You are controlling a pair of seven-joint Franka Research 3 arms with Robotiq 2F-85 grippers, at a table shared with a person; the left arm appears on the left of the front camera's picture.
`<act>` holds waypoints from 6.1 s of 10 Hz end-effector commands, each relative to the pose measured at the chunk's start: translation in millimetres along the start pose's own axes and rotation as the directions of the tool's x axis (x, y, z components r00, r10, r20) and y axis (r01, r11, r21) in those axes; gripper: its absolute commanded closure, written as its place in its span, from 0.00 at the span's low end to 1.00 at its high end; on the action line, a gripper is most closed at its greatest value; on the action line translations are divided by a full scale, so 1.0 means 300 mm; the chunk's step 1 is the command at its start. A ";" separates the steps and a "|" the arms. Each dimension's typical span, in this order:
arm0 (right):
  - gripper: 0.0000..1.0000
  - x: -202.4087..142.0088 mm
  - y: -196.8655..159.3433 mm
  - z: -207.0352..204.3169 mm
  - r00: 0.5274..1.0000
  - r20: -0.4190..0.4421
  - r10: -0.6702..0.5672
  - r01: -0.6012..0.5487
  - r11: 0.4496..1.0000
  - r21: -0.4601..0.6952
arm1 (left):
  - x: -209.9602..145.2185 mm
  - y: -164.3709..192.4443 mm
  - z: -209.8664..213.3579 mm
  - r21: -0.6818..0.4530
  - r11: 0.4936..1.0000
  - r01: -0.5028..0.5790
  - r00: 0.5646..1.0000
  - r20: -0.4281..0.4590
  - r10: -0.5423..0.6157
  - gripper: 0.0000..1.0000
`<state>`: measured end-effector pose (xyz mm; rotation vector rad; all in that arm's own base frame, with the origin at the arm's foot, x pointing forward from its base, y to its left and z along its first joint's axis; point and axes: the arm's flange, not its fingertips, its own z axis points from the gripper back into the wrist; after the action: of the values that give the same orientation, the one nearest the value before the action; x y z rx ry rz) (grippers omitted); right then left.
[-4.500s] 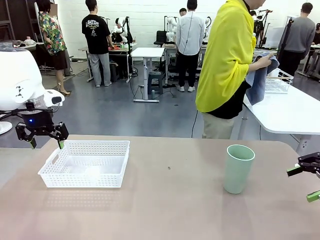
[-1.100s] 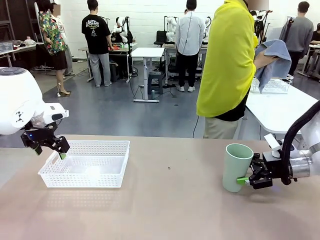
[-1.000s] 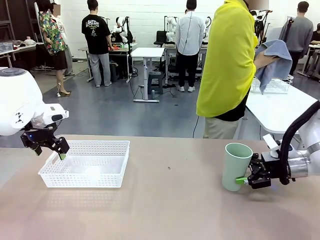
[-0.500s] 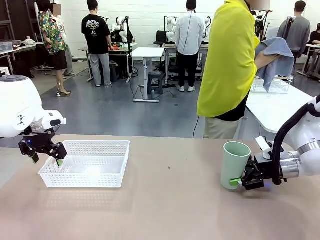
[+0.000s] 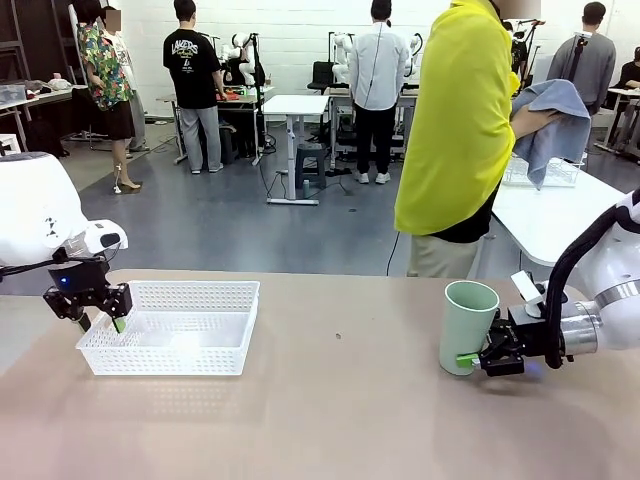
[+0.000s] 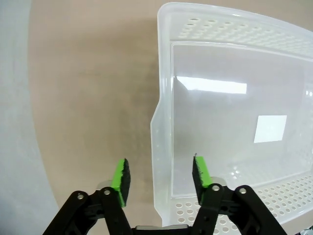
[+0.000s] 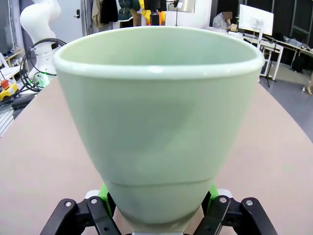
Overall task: Clean and organize the cups into the basket.
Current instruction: Pick up the Organizing basket and move it to the center of the table, then pick up the Reusable plastic cup from the right side of the table and place it inside the Organizing basket.
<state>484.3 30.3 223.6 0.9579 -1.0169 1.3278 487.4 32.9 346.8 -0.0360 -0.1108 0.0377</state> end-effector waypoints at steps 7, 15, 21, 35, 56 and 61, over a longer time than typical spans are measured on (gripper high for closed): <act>0.79 -0.022 0.006 -0.001 1.000 -0.005 0.017 -0.017 1.000 -0.002 | 0.002 0.031 0.011 -0.014 1.000 -0.013 1.000 -0.009 0.013 1.00; 0.32 0.437 0.226 0.225 0.995 -0.081 0.052 -0.070 0.972 -0.225 | 0.052 -0.263 0.025 0.081 0.995 0.050 0.999 -0.017 -0.049 1.00; 0.32 0.911 0.321 0.511 0.994 -0.046 0.099 -0.109 0.898 -0.426 | 0.101 -0.613 0.002 0.145 0.988 0.051 0.996 -0.079 -0.040 1.00; 0.32 1.017 0.326 0.582 0.994 -0.034 0.108 -0.111 0.880 -0.461 | -0.036 -1.128 0.053 0.244 0.970 -0.017 1.000 -0.007 0.020 1.00; 0.19 0.891 0.050 -0.303 0.390 -0.920 -0.047 -0.054 0.996 -0.074 | -0.036 -1.128 0.053 0.244 0.970 -0.017 1.000 -0.007 0.020 1.00; 0.19 0.902 0.041 -0.626 0.232 -0.963 0.135 -0.063 0.990 0.123 | -0.036 -1.128 0.053 0.244 0.970 -0.017 1.000 -0.007 0.020 1.00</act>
<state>456.5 283.9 421.7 -0.0717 -0.0123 1.6866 487.7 -305.6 376.6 0.2035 -0.0980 0.0729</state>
